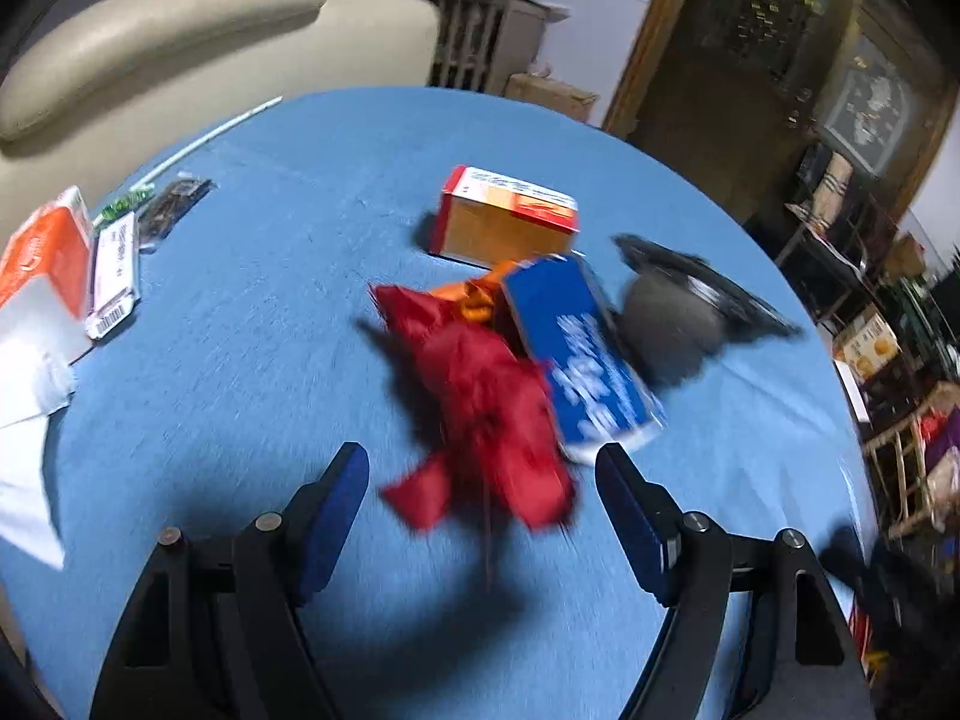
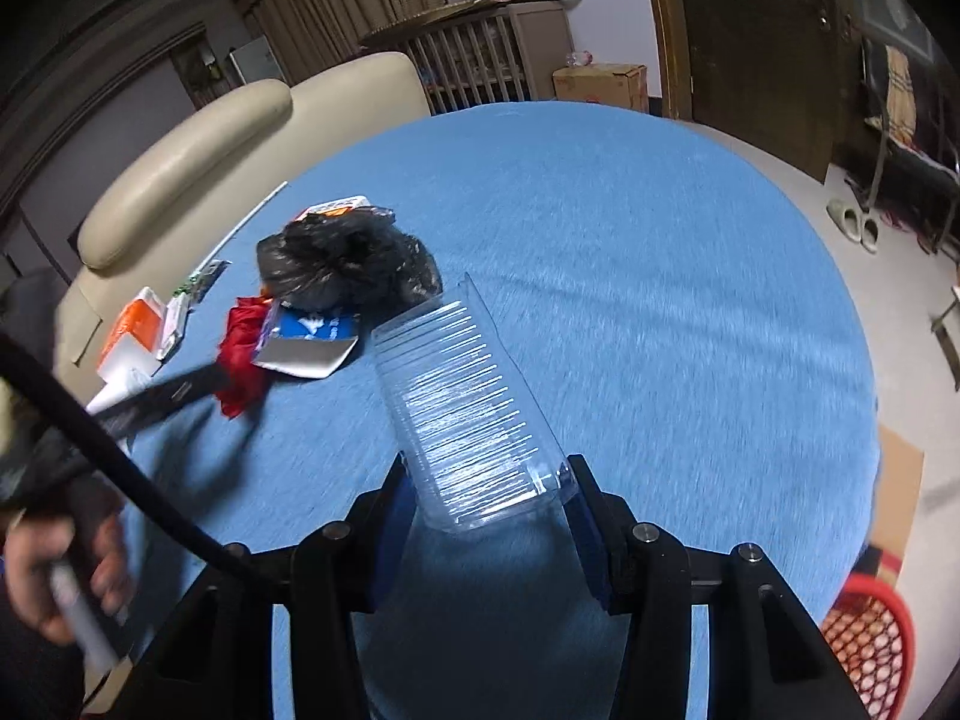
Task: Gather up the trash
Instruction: 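Grasp the clear plastic tray with the right tool while the left tool grasps the red cloth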
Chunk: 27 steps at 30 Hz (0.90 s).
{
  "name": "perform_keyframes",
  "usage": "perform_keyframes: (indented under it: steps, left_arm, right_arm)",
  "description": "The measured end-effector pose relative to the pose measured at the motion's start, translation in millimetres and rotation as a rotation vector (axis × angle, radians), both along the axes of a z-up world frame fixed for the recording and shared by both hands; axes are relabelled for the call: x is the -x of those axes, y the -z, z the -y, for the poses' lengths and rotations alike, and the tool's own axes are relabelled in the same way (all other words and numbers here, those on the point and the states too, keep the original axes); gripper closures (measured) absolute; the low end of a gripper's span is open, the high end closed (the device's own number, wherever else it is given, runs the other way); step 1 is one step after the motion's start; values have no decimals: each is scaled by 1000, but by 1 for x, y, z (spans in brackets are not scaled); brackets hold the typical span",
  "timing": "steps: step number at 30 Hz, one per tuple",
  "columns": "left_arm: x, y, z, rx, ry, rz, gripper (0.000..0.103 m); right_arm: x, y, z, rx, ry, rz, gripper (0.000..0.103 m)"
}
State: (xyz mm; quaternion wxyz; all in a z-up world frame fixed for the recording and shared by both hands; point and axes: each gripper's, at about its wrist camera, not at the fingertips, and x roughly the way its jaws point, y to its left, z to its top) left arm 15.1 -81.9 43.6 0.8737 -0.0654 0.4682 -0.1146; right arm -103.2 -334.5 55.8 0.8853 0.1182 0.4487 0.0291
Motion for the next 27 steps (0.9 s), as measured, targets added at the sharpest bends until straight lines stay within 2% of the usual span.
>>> perform_keyframes:
  steps: [2, 4, 5, 6, 11, 15, 27]
  left_arm:
    - [-14, 4, -4, 27, -30, -20, 25]
    - [-26, 12, -14, 95, -49, -71, 27]
    - [-29, 15, -18, 108, -55, -102, 47]
    - [-29, 18, -20, 98, -56, -130, 73]
    - [-2, 15, -25, 36, -31, -118, 75]
    - [36, 9, -32, -5, -17, -89, 76]
    - [114, -6, -39, -63, -4, -42, 76]
  right_arm:
    - [7, -1, 1, -15, 6, 0, 51]
    - [12, 0, 3, -30, 15, 2, 52]
    - [13, 1, 3, -38, 19, 3, 52]
    - [16, 1, 5, -50, 24, 6, 52]
    - [24, -1, 9, -91, 31, 25, 52]
    - [33, -5, 9, -118, 27, 45, 52]
    - [63, -2, -6, -181, -1, 44, 51]
